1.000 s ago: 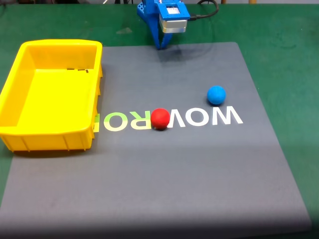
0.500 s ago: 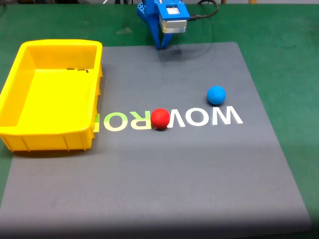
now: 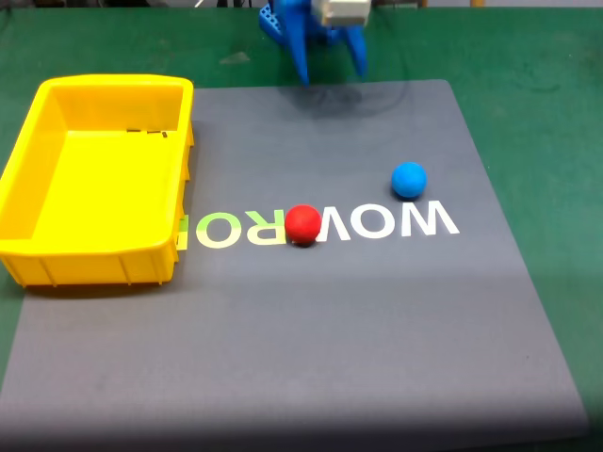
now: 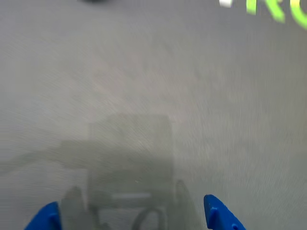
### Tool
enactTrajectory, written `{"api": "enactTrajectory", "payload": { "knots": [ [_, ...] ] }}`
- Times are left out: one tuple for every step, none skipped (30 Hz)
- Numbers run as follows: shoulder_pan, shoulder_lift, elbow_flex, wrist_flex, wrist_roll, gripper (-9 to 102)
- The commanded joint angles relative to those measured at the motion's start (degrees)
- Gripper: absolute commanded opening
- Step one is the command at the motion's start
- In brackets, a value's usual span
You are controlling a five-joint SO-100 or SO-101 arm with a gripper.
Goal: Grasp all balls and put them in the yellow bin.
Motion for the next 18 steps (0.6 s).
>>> {"api": "enactTrajectory", "payload": {
  "knots": [
    [-4.9, -8.7, -13.1, -4.0, 3.0, 35],
    [-5.8, -12.1, -15.4, -5.6, 3.7, 35],
    [-6.2, -15.7, -17.4, -7.4, 3.8, 35],
    [-6.3, -19.0, -18.8, -9.3, 3.7, 35],
    [-6.3, -22.1, -20.0, -11.3, 3.3, 35],
    [-6.1, -25.0, -21.1, -13.4, 2.8, 35],
    [-5.8, -28.1, -22.4, -14.8, 2.3, 35],
    [-5.6, -31.0, -24.1, -16.0, 2.3, 35],
    [-5.4, -33.8, -25.7, -17.0, 2.3, 35],
    [-5.3, -36.3, -27.2, -17.9, 2.2, 35],
    [-5.3, -38.8, -28.5, -19.0, 2.2, 35],
    [-5.3, -41.1, -29.6, -20.0, 2.2, 35],
    [-5.3, -43.5, -30.7, -21.0, 2.2, 35],
    [-5.3, -45.9, -31.9, -22.1, 2.2, 35],
    [-5.4, -48.2, -33.0, -22.9, 2.4, 35],
    [-5.4, -50.6, -34.4, -23.5, 2.5, 35],
    [-5.6, -53.1, -35.9, -23.6, 2.9, 35],
    [-5.9, -55.5, -37.3, -23.8, 3.3, 35]
  ]
}}
